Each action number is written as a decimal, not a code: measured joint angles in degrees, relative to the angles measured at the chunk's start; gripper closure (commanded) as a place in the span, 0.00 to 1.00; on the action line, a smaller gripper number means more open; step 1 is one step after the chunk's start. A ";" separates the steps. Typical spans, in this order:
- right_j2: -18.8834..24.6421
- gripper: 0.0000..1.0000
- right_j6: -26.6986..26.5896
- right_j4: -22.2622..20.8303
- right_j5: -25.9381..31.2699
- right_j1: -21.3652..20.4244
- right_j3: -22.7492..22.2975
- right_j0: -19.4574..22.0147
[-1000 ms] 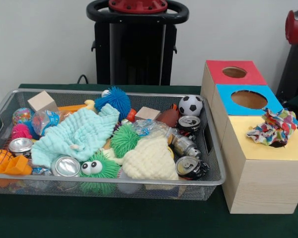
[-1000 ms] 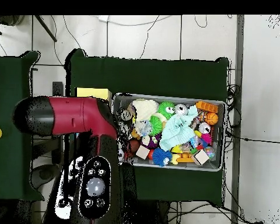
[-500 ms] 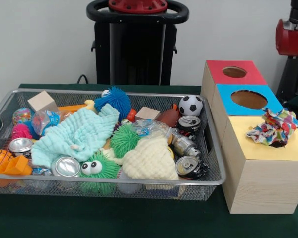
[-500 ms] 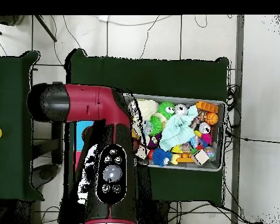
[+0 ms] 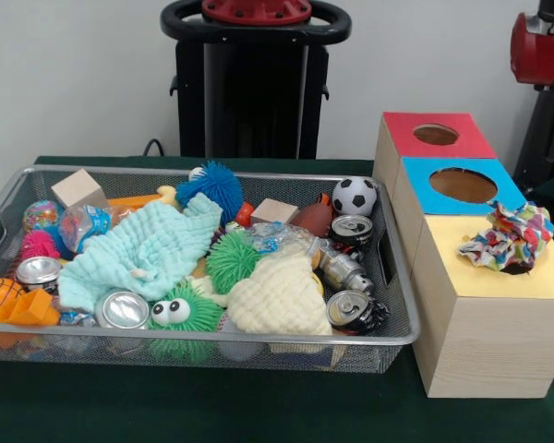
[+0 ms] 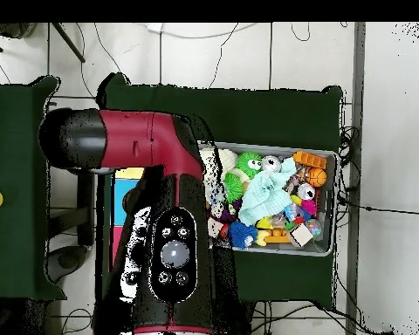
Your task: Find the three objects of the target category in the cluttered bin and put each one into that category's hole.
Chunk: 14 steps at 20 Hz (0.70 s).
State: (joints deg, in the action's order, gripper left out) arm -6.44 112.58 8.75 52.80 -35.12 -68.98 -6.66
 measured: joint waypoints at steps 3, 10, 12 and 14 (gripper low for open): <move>0.01 1.00 0.00 -0.35 2.09 0.03 1.56 -0.01; 0.01 1.00 0.00 -0.60 3.32 0.70 4.56 0.09; 0.01 1.00 0.00 -0.68 3.32 1.00 5.10 0.20; 0.00 1.00 0.00 -0.75 3.32 1.21 5.40 0.30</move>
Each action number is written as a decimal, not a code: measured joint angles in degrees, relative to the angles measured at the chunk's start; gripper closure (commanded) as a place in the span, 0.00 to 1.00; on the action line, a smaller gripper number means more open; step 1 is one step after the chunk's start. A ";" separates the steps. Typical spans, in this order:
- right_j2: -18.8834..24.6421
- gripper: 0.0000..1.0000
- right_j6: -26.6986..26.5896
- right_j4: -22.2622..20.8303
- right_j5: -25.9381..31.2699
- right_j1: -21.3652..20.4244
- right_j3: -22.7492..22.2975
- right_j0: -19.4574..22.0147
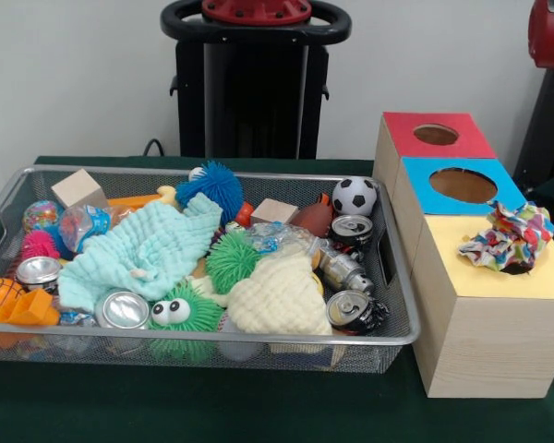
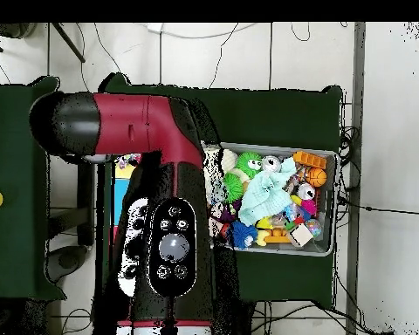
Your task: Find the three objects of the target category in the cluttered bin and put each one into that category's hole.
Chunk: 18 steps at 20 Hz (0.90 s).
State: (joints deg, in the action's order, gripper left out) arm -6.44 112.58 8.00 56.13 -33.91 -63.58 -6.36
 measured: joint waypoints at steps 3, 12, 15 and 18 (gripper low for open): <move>0.01 1.00 0.00 -0.09 0.00 0.56 0.32 0.29; 0.87 1.00 0.00 -0.67 0.00 1.74 0.42 2.12; 1.74 1.00 0.00 -1.53 0.00 2.12 0.60 3.16; 2.15 1.00 0.00 -2.33 0.00 2.40 0.77 3.86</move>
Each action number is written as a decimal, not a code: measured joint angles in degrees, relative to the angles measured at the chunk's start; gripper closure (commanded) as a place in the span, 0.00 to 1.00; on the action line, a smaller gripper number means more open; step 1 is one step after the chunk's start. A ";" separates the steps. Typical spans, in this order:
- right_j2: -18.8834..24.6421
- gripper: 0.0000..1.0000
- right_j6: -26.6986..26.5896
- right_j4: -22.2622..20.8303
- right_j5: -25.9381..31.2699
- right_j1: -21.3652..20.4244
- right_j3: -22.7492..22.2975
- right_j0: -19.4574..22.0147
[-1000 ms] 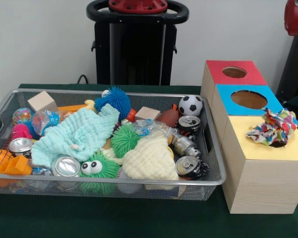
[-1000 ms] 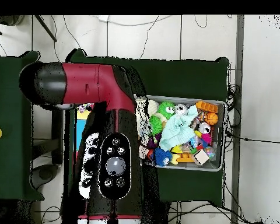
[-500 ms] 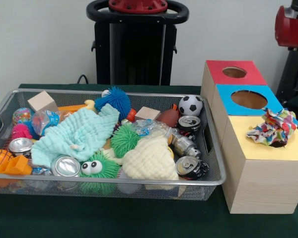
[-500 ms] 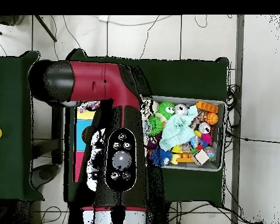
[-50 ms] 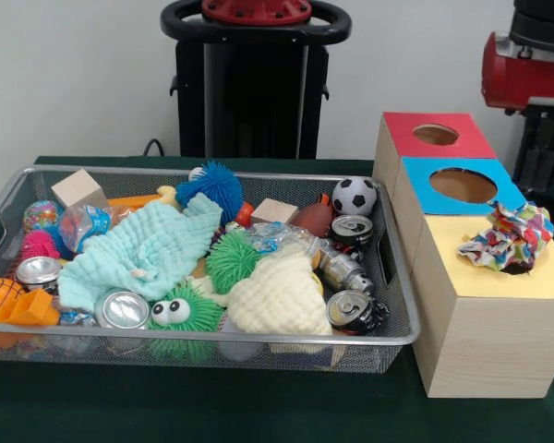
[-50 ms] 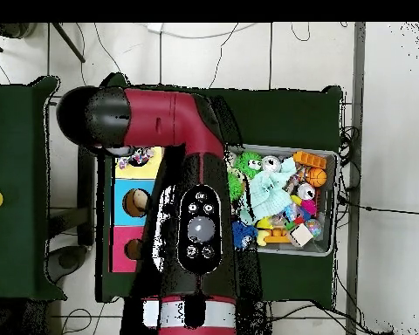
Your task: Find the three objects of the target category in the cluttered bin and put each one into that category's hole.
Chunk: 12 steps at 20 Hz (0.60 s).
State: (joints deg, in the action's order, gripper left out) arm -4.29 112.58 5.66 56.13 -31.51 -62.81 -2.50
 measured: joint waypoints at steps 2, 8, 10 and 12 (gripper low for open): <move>0.15 1.00 0.00 -0.60 0.00 0.06 0.00 0.42; 0.31 1.00 0.00 -2.36 0.00 0.05 0.09 1.56; 0.41 1.00 0.00 -2.99 0.00 0.09 0.39 1.91; 0.51 1.00 0.00 -3.27 0.00 0.12 0.61 2.07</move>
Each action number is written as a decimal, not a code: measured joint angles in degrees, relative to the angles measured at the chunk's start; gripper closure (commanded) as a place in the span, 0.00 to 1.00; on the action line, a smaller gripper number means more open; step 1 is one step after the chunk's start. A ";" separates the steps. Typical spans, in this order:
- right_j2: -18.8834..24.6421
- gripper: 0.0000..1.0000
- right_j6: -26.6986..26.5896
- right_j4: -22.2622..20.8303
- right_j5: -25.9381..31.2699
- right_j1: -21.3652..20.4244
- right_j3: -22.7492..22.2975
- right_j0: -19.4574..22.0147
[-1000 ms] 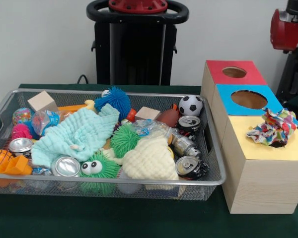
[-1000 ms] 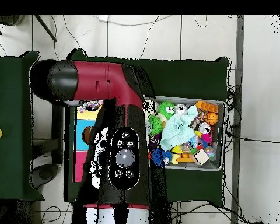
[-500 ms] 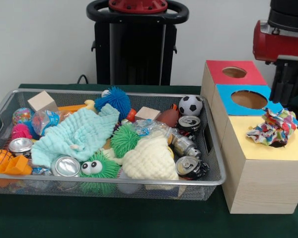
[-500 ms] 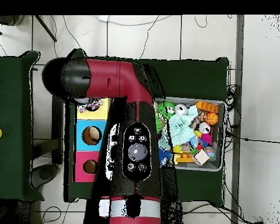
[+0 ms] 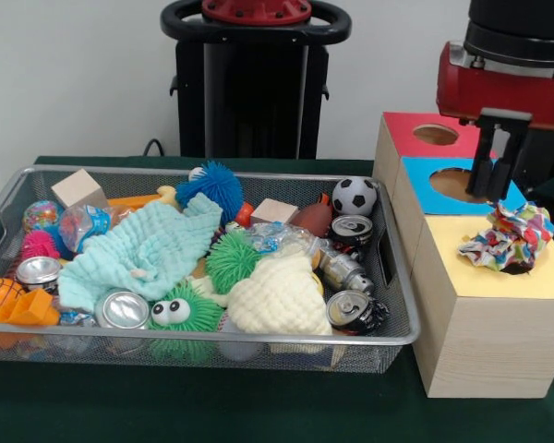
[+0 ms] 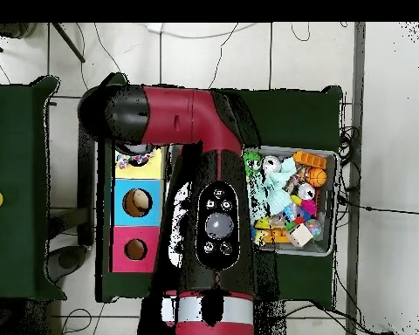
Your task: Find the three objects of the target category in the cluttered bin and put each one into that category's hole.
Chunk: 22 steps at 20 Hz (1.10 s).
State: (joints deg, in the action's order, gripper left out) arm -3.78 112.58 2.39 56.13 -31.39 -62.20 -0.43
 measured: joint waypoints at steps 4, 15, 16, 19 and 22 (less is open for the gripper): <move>0.79 1.00 0.00 -0.82 0.00 0.02 0.37 0.67; 2.70 1.00 0.00 -2.67 0.00 0.12 0.37 1.07; 2.82 1.00 0.00 -2.81 0.00 0.13 0.37 1.06; 2.89 1.00 0.00 -2.96 0.00 0.12 0.37 1.07; 2.90 1.00 0.00 -3.03 0.00 0.12 0.37 1.03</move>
State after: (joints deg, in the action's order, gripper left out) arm -0.87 112.58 -0.63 56.13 -31.27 -61.82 0.60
